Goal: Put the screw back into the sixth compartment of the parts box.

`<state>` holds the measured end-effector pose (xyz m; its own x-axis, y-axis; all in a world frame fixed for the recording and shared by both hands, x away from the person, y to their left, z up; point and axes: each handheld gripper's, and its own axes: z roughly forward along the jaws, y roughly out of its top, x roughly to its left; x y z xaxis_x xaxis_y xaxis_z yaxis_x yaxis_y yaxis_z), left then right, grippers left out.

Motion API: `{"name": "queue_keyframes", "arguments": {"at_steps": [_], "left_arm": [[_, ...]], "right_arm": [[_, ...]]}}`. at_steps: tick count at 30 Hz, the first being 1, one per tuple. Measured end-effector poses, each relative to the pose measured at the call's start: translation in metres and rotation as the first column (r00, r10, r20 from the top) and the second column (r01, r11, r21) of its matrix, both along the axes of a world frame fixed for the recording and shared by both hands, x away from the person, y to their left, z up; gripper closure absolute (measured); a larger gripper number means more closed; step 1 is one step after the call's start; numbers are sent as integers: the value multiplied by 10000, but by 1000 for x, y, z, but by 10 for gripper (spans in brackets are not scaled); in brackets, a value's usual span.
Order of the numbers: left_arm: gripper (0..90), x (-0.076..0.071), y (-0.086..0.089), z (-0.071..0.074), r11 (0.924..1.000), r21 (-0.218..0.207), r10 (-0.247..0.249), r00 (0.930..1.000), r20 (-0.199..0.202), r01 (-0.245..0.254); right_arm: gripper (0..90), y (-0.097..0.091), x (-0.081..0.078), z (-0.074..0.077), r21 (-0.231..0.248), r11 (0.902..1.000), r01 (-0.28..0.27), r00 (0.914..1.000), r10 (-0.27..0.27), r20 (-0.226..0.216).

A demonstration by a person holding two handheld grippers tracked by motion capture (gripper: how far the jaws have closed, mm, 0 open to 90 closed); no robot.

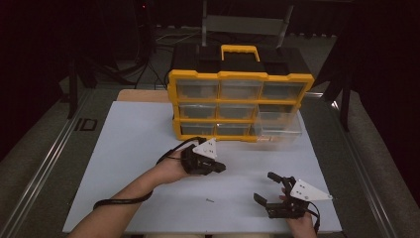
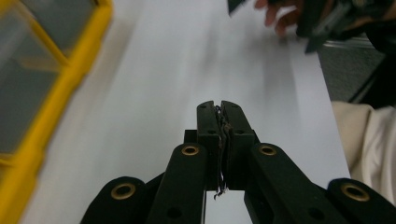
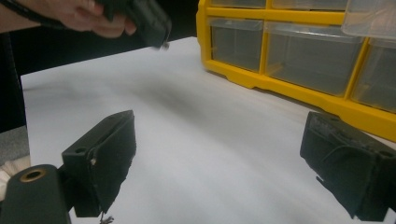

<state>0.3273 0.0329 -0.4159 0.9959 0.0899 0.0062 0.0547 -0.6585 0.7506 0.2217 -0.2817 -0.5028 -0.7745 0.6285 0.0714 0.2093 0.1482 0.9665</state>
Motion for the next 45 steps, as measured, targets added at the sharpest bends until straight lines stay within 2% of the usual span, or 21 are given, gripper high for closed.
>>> {"name": "queue_keyframes", "arguments": {"at_steps": [14, 22, 25, 30, 34, 40, 45], "left_arm": [[884, 18, -9, 47, 9970, -639, 451, 9984, 353, -428], [884, 35, -19, 77, 9887, -1293, 819, 9957, 427, -758], [884, 39, -25, 86, 9872, -1354, 933, 9938, 604, -845], [884, 45, -39, 97, 9852, -1433, 1048, 9918, 736, -935], [884, 49, -51, 105, 9834, -1420, 1268, 9875, 934, -1129], [884, 59, -68, 112, 9757, -1643, 1596, 9840, 788, -1451], [883, 65, -83, 114, 9730, -1640, 1760, 9817, 730, -1622]], "right_arm": [[105, 0, 0, 0, 7, 10000, 9, 10000, -9, 4], [105, -1, 0, 0, 54, 10000, 18, 10000, -18, -8], [105, -1, 0, 0, 45, 10000, 12, 10000, -12, 6], [105, -1, 0, 0, 54, 10000, 0, 10000, 0, -6], [105, -1, 0, 1, 70, 10000, 0, 10000, 0, 9], [105, -1, 1, 0, 105, 9999, 3, 10000, -3, -3], [105, -1, 1, 1, 117, 9999, -12, 10000, 11, 9]]}}
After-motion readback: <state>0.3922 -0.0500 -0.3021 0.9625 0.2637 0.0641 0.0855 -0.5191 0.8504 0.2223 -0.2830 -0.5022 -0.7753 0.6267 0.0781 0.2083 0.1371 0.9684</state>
